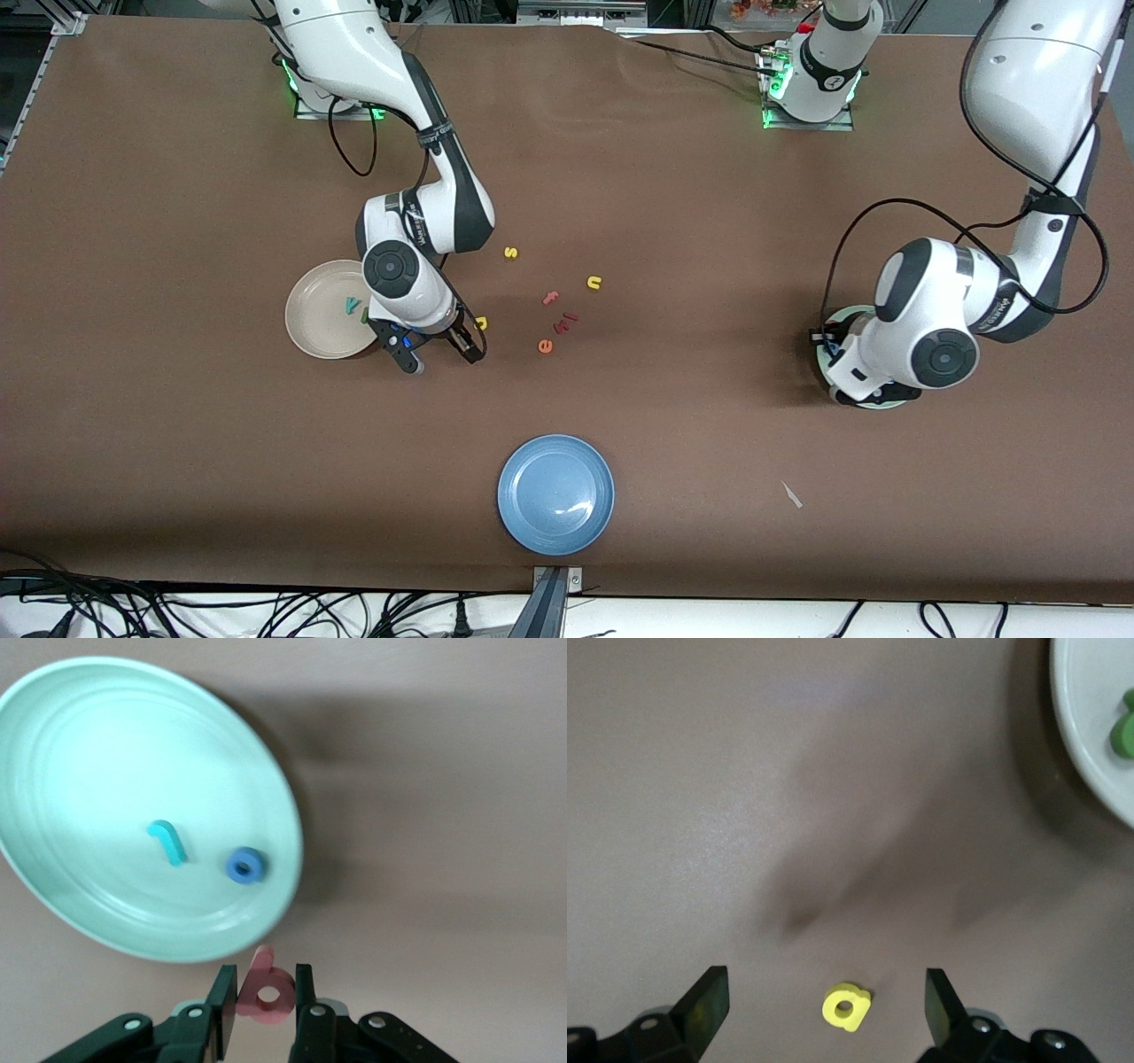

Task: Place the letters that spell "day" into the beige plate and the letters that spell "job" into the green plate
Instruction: 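Place the pink b on the green plate while the right gripper reaches a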

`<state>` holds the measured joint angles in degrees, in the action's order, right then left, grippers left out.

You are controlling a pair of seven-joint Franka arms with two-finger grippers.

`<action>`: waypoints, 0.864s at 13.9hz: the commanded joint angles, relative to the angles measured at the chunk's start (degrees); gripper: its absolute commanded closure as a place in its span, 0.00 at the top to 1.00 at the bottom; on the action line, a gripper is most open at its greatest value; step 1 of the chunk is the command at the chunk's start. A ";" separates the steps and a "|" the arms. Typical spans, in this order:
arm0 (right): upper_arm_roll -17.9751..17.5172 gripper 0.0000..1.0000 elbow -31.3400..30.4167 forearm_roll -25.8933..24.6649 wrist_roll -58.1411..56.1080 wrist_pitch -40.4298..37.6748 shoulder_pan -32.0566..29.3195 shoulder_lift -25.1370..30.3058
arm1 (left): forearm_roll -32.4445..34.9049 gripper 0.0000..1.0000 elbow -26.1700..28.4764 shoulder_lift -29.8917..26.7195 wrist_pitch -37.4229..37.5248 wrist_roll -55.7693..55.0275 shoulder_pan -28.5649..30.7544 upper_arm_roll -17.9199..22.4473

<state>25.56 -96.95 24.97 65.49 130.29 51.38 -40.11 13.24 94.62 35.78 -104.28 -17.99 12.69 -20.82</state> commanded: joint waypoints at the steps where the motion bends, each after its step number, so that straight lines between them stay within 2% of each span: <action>1: 0.45 0.98 -0.52 1.13 1.75 1.02 0.65 0.03 | -0.41 0.32 4.69 -1.51 -3.99 3.49 1.72 -0.45; 2: 0.45 0.98 -0.43 1.13 1.84 1.28 0.65 -0.23 | -0.41 0.35 4.43 -1.51 -4.09 4.28 2.33 -0.45; 3: 0.45 0.98 -0.34 1.13 2.01 1.37 0.91 -0.32 | -0.41 0.44 4.25 -1.51 -4.09 5.24 2.69 -0.45; 6: 0.37 0.98 -0.17 1.13 3.86 3.38 1.79 -1.64 | -0.50 0.94 3.55 -1.85 -4.09 7.09 3.48 -0.45; 7: 0.36 0.98 -0.17 1.13 3.86 4.18 2.05 -2.08 | -0.76 1.00 2.24 -2.03 -3.48 7.97 3.40 -0.45; 9: 0.36 0.95 -0.17 1.13 4.65 4.27 2.23 -2.34 | -1.37 1.00 0.13 -2.47 -0.77 7.62 2.69 -0.80; 12: 0.02 0.91 -0.26 1.22 6.75 5.23 3.28 -3.31 | -1.29 1.00 -5.31 -4.22 5.04 7.10 2.78 -6.59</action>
<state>25.41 -97.03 24.98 70.47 133.99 53.23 -42.61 13.05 92.28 34.07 -102.87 -11.89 15.56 -24.67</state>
